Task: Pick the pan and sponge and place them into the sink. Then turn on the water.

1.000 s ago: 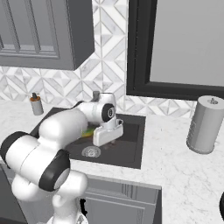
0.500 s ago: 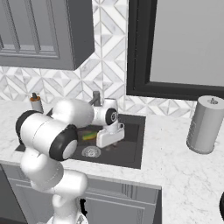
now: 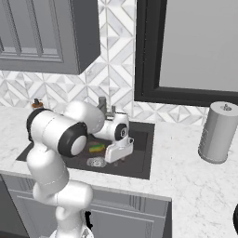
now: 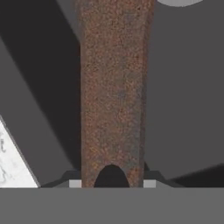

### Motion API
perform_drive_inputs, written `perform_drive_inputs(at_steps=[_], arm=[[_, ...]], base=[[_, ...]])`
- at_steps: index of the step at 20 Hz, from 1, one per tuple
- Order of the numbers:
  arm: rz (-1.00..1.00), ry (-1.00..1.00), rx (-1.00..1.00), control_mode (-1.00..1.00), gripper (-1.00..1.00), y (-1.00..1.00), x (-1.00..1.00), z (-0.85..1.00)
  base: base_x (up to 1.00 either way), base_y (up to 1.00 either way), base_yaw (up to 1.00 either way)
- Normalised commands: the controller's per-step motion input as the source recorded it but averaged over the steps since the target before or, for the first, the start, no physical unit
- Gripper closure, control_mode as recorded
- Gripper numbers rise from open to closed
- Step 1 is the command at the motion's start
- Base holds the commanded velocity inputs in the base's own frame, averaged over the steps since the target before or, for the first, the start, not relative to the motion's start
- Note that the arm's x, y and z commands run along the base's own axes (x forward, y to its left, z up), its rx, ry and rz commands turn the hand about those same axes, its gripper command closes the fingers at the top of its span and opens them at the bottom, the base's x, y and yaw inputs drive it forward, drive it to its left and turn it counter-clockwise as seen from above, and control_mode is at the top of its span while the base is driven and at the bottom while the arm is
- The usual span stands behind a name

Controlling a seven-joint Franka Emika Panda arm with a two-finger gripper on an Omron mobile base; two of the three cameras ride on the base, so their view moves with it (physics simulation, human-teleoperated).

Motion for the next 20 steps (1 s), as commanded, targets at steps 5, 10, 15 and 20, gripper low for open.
perform_drive_inputs(at_steps=[5, 10, 15, 20], arm=[[0.0, -0.03, 0.01, -1.0, 1.0, 0.0, 0.15, -0.37], [-0.01, -0.01, 0.0, -1.0, 1.0, 0.0, 0.12, -0.47], [0.0, -0.02, 0.0, -1.0, 1.0, 0.0, 0.12, -0.32], [0.0, -0.03, 0.0, -1.0, 1.0, 0.0, 0.03, -0.34]], base=[[0.0, 0.0, 0.0], [0.0, 0.0, 0.0], [0.0, 0.0, 0.0], [0.0, 0.0, 0.0]])
